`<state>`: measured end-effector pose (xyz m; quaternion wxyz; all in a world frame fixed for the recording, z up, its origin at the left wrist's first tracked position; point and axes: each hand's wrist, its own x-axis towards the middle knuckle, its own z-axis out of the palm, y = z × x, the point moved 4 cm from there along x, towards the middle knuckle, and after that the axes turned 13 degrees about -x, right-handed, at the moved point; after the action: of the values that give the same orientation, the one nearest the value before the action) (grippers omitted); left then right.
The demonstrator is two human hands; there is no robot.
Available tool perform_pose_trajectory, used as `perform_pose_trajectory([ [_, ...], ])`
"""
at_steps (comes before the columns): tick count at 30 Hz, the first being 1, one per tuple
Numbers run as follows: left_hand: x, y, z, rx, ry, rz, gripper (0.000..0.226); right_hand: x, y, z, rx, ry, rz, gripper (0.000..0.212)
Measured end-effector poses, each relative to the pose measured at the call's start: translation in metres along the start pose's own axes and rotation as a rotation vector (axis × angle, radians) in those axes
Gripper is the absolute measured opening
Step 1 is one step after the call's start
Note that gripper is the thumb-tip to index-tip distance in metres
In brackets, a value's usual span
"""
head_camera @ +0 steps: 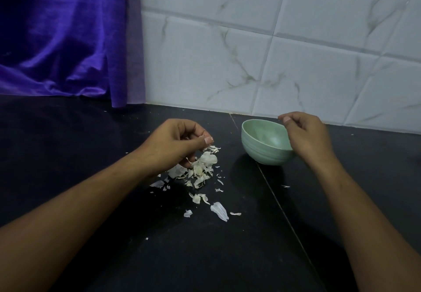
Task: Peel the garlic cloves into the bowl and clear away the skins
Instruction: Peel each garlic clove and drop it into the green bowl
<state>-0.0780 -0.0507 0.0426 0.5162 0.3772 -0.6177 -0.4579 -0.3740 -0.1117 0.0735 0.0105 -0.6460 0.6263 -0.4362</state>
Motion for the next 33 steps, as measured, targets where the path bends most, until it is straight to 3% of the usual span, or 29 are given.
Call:
perform_pose_trajectory([
  [19,0.000,-0.003,-0.004,-0.017,0.044,-0.014,0.010,-0.019,-0.029,0.020,0.010,-0.015,-0.102,0.019],
  [21,0.000,-0.003,-0.003,-0.060,0.055,-0.027,0.010,-0.027,-0.039,0.020,-0.021,0.015,-0.156,0.014],
  [24,0.000,-0.003,-0.003,-0.180,0.091,-0.065,0.013,-0.046,-0.067,0.015,0.062,0.089,-0.397,0.009],
  [29,0.000,-0.003,-0.004,-0.284,0.124,-0.109,0.022,-0.080,-0.099,0.039,0.340,-0.262,-0.517,0.027],
  [33,-0.001,-0.004,0.000,-0.209,0.086,-0.099,0.021,-0.082,-0.094,0.049,0.332,-0.275,-0.536,0.023],
])
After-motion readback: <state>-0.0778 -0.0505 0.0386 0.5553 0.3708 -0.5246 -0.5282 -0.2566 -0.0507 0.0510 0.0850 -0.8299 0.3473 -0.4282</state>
